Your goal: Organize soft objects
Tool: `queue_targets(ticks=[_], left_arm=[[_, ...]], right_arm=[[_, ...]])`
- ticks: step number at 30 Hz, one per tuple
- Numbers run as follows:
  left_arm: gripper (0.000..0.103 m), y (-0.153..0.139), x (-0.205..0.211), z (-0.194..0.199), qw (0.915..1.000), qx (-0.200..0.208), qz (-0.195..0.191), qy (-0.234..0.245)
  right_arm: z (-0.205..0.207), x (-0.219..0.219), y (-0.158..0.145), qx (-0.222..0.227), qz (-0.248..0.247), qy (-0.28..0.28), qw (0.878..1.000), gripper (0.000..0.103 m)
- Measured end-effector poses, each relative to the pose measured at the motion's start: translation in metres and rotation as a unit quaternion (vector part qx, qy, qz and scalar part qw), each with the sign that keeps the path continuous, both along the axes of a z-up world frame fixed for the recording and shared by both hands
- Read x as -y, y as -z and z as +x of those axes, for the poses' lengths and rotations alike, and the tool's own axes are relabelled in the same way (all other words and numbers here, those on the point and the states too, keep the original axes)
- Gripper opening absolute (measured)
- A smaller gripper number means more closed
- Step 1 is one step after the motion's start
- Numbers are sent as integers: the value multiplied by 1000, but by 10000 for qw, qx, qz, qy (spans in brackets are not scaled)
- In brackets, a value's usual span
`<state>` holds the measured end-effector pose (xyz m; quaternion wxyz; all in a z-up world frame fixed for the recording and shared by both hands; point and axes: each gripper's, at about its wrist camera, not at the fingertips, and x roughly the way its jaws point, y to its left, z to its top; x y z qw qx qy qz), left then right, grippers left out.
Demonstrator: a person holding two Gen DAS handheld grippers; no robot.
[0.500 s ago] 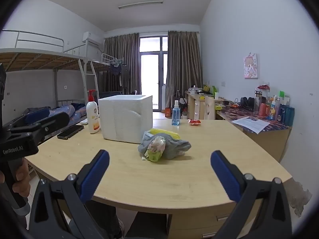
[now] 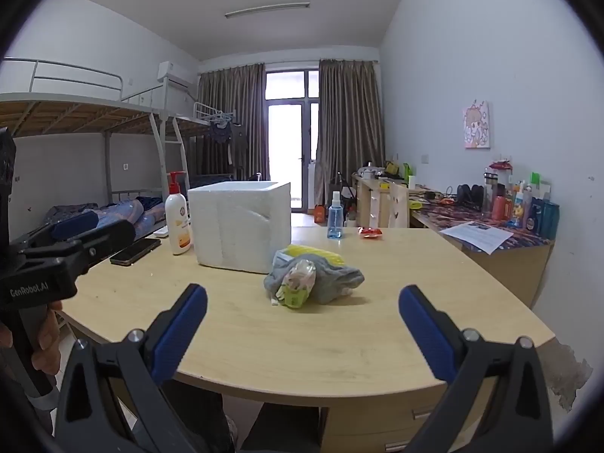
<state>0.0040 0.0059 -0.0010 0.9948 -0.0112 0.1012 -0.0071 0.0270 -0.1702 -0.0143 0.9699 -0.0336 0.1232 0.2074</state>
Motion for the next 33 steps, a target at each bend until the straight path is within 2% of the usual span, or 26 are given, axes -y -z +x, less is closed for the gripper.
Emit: queue_targets(ticks=[33], left_arm=[[102,0,0,0,9999,3,23,-118]], right_arm=[[2,5,-10,11,33,-7,10000,103]])
